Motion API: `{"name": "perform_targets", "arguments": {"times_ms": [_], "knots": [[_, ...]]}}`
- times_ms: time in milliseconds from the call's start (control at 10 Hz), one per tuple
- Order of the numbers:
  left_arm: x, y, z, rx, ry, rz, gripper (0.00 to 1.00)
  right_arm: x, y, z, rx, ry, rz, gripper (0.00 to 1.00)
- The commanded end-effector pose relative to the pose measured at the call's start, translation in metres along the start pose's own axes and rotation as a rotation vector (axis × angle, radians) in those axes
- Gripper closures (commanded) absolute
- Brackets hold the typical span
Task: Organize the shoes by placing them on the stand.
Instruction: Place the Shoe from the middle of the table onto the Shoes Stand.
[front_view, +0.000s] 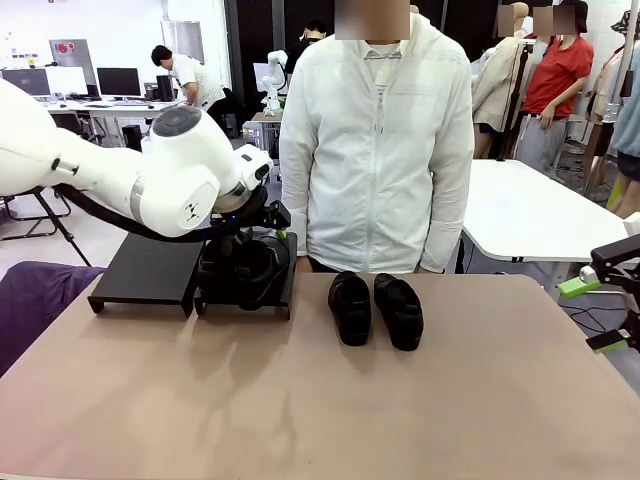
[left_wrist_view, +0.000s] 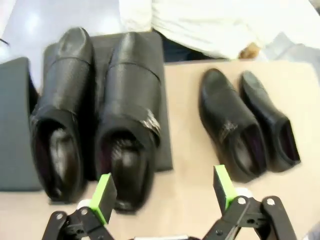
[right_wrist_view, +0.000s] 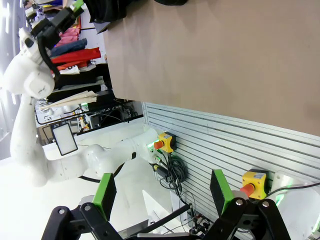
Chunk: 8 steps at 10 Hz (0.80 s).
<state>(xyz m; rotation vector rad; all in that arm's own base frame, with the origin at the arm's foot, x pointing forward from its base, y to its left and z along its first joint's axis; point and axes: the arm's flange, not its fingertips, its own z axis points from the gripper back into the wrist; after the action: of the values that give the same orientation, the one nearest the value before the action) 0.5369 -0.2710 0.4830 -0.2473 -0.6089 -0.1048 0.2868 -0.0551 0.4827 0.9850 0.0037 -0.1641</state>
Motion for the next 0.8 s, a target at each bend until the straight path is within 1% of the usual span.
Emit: {"name": "perform_targets", "arguments": {"times_ms": [0,100,200,300,400,500,600,700], "knots": [[-0.033,0.028,0.075,-0.175,0.223,-0.101,0.0,0.0,-0.001,0.004,-0.006,0.004,0.02,0.0],[-0.057,0.04,0.102,-0.247,0.303,-0.2,0.0,0.0,-0.001,0.004,-0.006,0.004,0.02,0.0],[-0.082,0.066,0.132,-0.303,0.365,-0.255,0.0,0.0,-0.001,0.004,-0.006,0.004,0.02,0.0],[-0.097,0.098,0.154,-0.359,0.351,-0.208,0.0,0.0,-0.001,0.004,-0.006,0.004,0.02,0.0],[-0.107,0.136,0.169,-0.385,0.303,-0.057,0.0,0.0,-0.001,0.004,-0.006,0.004,0.02,0.0],[-0.118,0.17,0.178,-0.421,0.268,0.067,0.0,0.0,-0.001,0.004,-0.006,0.004,0.02,0.0],[-0.13,0.198,0.182,-0.481,0.242,0.146,0.0,0.0,-0.001,0.004,-0.006,0.004,0.02,0.0],[-0.148,0.226,0.186,-0.541,0.195,0.23,0.0,0.0,-0.001,0.004,-0.006,0.004,0.02,0.0]]}}
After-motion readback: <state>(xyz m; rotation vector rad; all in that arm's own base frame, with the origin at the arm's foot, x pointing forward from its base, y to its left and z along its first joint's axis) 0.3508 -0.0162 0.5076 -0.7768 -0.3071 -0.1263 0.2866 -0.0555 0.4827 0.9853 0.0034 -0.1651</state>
